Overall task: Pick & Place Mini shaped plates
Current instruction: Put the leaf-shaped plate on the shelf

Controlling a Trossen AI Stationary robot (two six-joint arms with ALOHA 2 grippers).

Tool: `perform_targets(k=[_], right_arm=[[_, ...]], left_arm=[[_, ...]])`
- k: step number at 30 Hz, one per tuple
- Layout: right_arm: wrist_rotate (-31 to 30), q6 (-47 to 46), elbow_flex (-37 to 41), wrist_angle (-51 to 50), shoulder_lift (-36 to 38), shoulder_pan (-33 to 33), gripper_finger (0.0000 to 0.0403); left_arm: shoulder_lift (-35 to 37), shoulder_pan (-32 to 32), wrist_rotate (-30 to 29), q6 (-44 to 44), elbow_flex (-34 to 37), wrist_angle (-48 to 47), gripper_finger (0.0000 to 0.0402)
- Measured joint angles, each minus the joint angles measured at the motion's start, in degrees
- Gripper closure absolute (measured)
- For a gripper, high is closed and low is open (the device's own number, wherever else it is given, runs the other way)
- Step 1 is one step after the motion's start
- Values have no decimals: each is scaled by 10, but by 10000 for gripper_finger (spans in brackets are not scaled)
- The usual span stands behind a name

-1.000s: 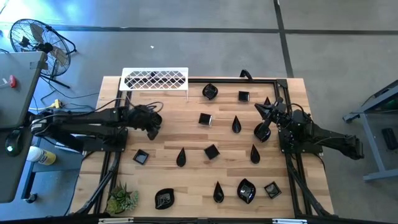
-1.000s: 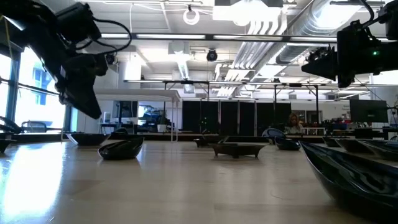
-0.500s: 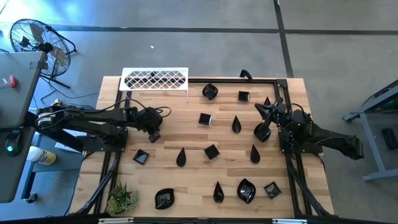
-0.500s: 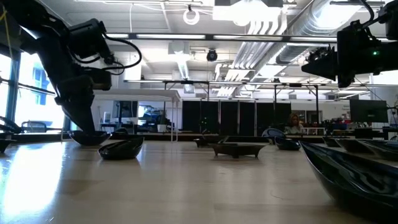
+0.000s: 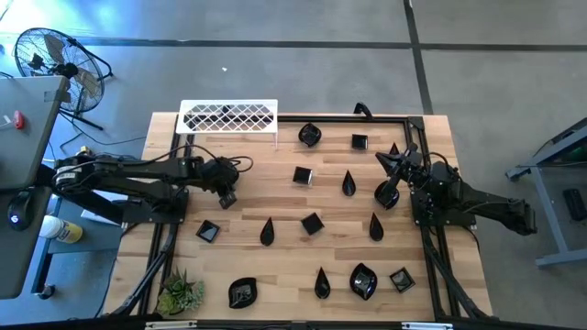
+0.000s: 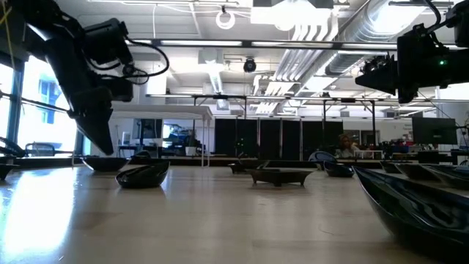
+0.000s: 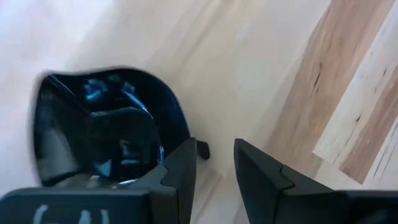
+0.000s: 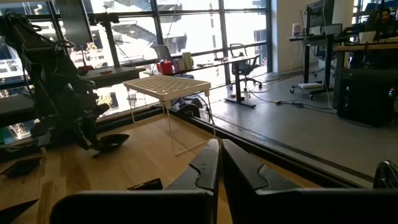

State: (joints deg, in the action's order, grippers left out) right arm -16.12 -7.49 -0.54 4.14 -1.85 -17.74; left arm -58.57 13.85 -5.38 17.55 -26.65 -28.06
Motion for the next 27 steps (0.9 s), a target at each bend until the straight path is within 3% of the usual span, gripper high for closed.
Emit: perform_targets(k=[10, 27], right_arm=[[0, 0, 0, 0, 0, 0, 391], [0, 0, 0, 1, 0, 0, 391]], left_arm=[[-4, 0, -25, -23, -43, -80, 295], [-104, 0, -42, -42, -42, -57, 282]])
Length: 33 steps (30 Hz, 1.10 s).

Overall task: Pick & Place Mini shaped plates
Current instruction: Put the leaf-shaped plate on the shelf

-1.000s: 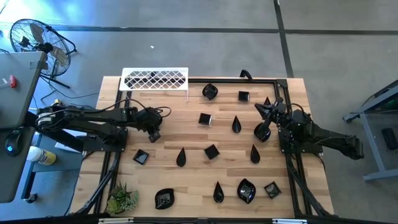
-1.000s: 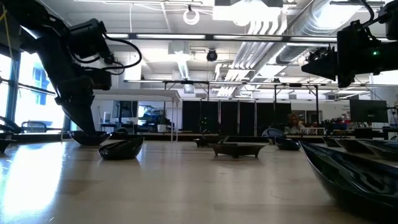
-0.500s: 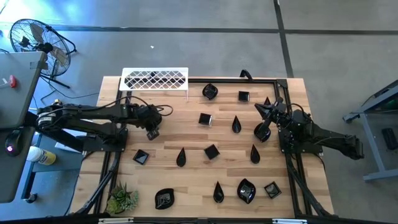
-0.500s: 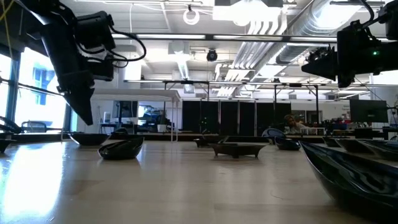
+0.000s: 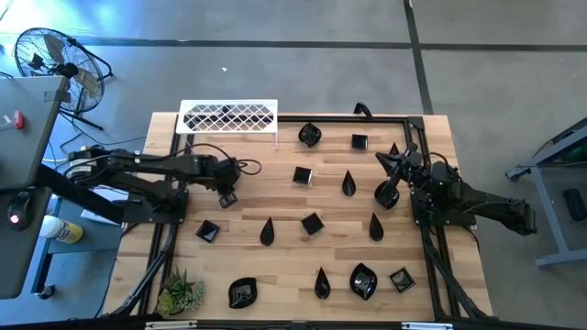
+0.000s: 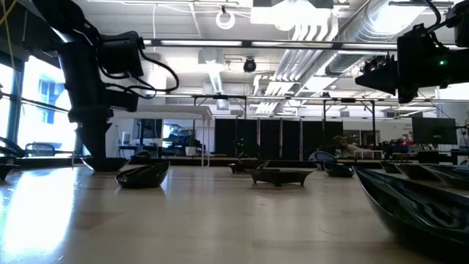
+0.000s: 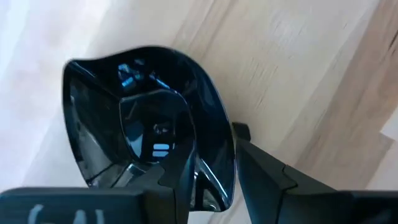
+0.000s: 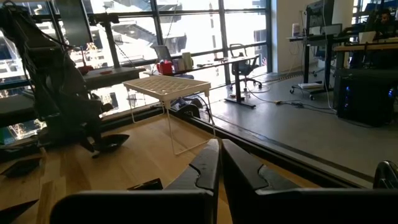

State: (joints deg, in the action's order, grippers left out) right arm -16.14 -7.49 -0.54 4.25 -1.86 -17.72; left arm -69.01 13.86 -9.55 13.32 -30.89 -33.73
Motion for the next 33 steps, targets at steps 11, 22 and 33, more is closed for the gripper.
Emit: perform_targets(k=[11, 22, 33], right_arm=[[0, 0, 0, 0, 0, 0, 391], [0, 0, 0, 0, 0, 0, 391], [0, 0, 0, 1, 0, 0, 391]], left_arm=[[-11, 0, 50, -30, 0, 0, 365], [-10, -65, 149, -49, -1, 20, 398], [-18, -249, 165, 60, -1, 56, 400]])
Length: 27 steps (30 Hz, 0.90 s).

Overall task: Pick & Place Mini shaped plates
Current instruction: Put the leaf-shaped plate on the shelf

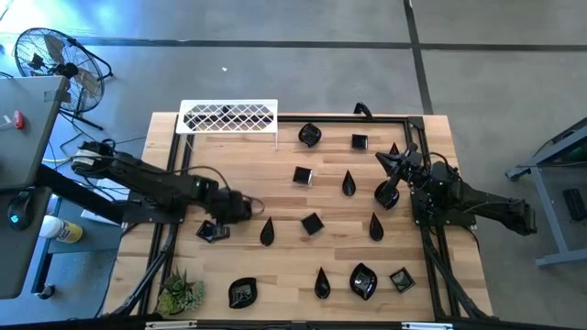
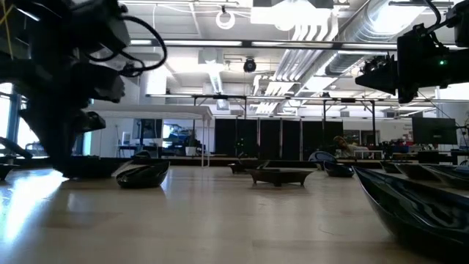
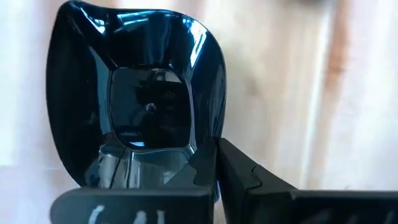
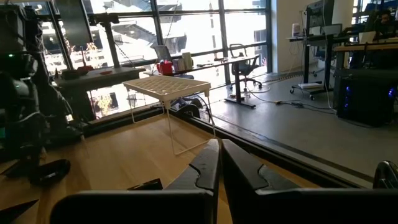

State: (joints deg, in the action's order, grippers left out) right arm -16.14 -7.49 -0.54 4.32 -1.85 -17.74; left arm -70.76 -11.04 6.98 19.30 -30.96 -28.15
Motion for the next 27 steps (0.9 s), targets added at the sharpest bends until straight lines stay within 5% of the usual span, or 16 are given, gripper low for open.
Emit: perform_targets(k=[13, 27], right_arm=[[0, 0, 0, 0, 0, 0, 391], [0, 0, 0, 0, 0, 0, 391]], left_arm=[[-2, -203, -1, 172, 1, 36, 401], [-121, -330, -2, 252, -86, 24, 401]])
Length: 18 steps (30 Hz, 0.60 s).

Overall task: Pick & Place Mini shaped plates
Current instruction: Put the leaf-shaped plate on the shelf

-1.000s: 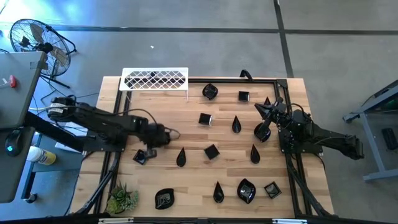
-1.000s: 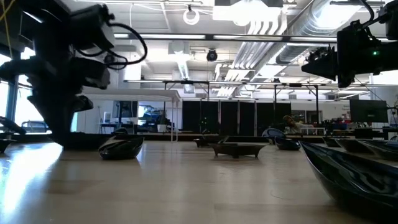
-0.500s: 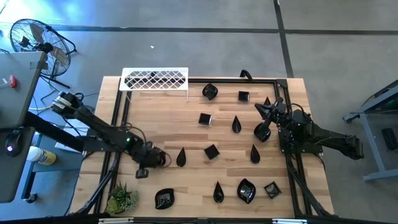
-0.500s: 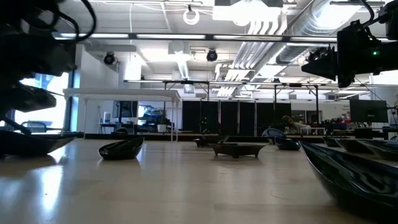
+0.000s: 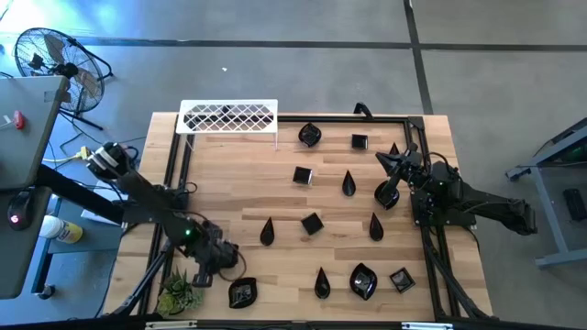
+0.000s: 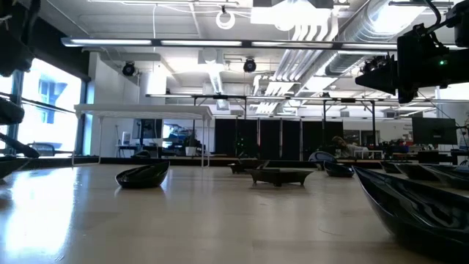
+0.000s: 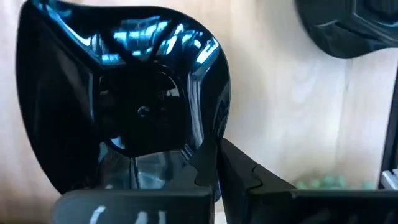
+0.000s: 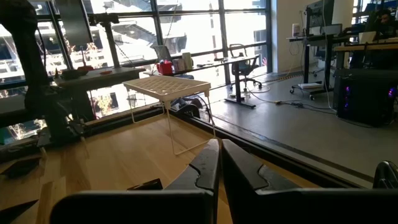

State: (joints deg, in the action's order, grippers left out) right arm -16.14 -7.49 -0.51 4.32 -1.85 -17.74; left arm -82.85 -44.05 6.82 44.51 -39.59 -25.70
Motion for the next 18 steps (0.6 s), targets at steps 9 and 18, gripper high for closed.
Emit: perform_targets(k=[9, 18], right_arm=[[0, 0, 0, 0, 0, 0, 391], [0, 0, 0, 0, 0, 0, 391]], left_arm=[[-39, -56, 42, 83, -47, 7, 401], [-117, -75, 131, 30, -165, 1, 401]])
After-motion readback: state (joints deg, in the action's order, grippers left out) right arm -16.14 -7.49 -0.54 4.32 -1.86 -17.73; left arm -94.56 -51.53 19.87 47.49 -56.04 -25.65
